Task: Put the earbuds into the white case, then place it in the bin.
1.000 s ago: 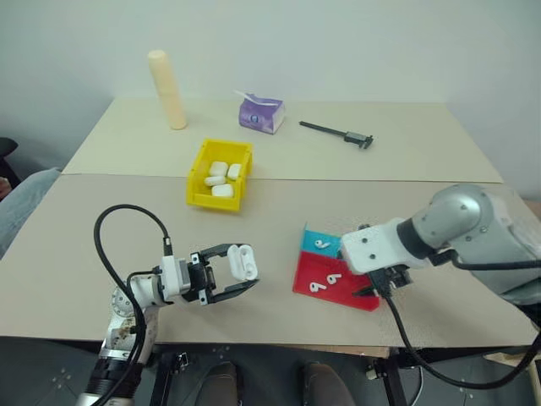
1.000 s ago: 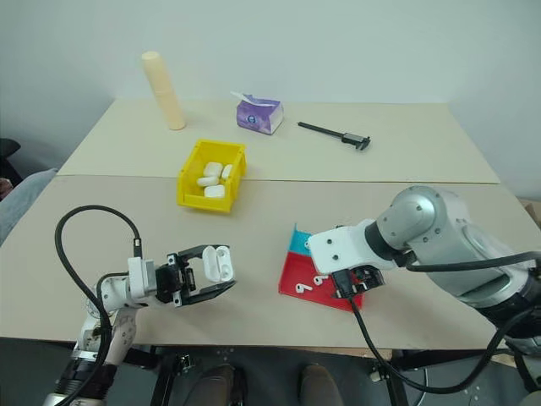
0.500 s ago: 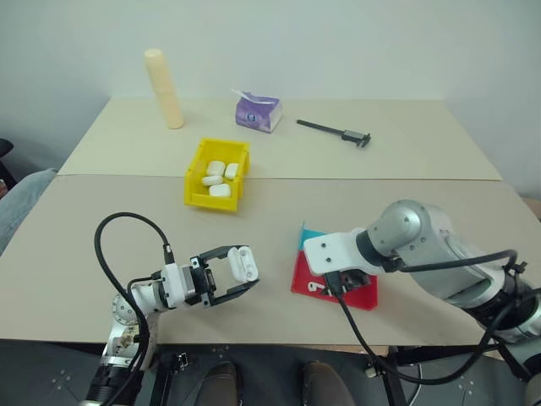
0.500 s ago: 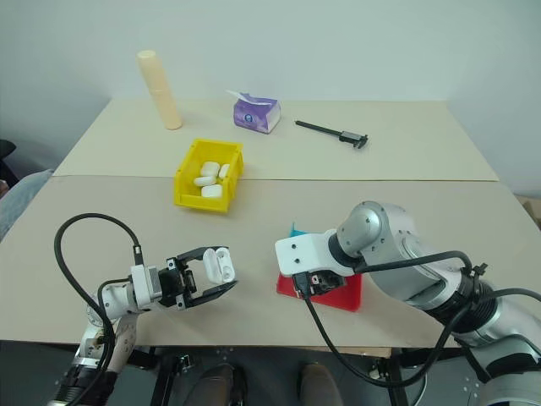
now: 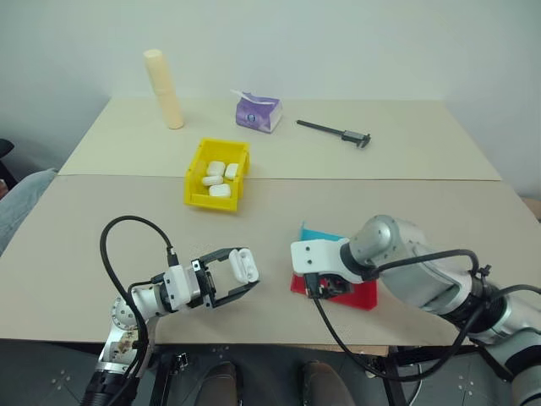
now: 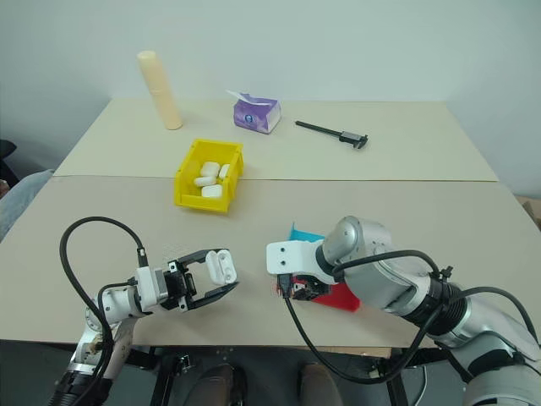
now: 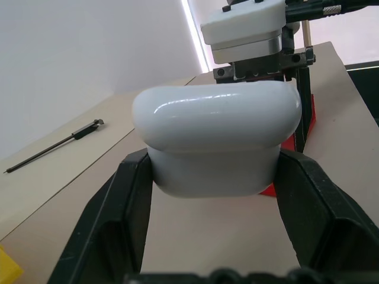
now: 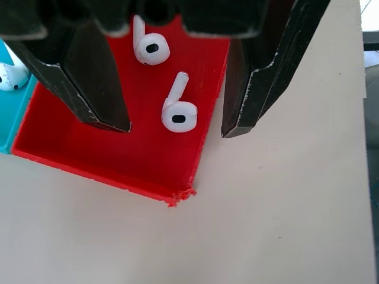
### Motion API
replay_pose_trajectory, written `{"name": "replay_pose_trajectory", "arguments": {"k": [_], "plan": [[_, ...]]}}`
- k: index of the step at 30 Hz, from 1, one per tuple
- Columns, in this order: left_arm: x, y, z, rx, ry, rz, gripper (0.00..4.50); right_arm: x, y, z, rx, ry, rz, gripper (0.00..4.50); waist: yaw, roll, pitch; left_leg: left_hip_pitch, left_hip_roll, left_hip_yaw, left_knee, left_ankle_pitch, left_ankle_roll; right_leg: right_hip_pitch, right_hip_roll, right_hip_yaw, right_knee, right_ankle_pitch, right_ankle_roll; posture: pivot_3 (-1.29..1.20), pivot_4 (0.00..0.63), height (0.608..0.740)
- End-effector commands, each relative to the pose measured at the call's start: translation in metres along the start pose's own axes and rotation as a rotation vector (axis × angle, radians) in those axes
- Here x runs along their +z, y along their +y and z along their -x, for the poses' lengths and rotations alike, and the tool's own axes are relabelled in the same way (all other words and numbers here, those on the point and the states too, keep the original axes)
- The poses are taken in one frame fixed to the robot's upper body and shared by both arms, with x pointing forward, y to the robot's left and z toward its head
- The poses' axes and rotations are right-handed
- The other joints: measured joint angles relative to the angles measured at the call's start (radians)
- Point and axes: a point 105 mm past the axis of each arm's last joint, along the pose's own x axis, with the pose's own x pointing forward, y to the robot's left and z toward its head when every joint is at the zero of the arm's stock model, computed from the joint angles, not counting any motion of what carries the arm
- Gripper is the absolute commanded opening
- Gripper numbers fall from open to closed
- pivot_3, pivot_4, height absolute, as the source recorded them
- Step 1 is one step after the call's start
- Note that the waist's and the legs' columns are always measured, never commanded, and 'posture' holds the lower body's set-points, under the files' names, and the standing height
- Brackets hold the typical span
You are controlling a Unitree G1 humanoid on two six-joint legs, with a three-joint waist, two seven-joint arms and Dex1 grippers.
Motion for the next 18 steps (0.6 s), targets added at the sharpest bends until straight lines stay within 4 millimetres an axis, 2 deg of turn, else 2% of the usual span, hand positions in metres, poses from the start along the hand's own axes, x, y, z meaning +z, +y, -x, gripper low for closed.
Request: {"name": "replay_pose_trajectory", "arguments": {"k": [1, 3, 18], "plan": [[0.0076, 0.0008, -0.0019, 0.002, -0.009, -0.034, 2.76, 0.0022, -0.0055, 0.0065, -0.036, 0.007, 0.019, 2.51, 0.0, 0.0, 0.0, 0.0, 0.0, 0.0, 0.0, 0.0, 0.0, 0.0, 0.0, 0.0, 0.0, 0.0, 0.0, 0.0, 0.15, 0.74], [0.007, 0.0006, -0.002, 0.003, -0.004, -0.033, 2.76, 0.002, -0.0054, 0.0063, -0.036, 0.008, 0.02, 1.99, 0.0, 0.0, 0.0, 0.0, 0.0, 0.0, 0.0, 0.0, 0.0, 0.0, 0.0, 0.0, 0.0, 0.0, 0.0, 0.0, 0.15, 0.74], [0.0049, 0.0008, -0.0017, 0.005, 0.015, -0.036, 2.76, -0.0041, -0.0048, 0.0018, -0.042, 0.028, 0.027, 1.99, 0.0, 0.0, 0.0, 0.0, 0.0, 0.0, 0.0, 0.0, 0.0, 0.0, 0.0, 0.0, 0.0, 0.0, 0.0, 0.0, 0.15, 0.74]]}}
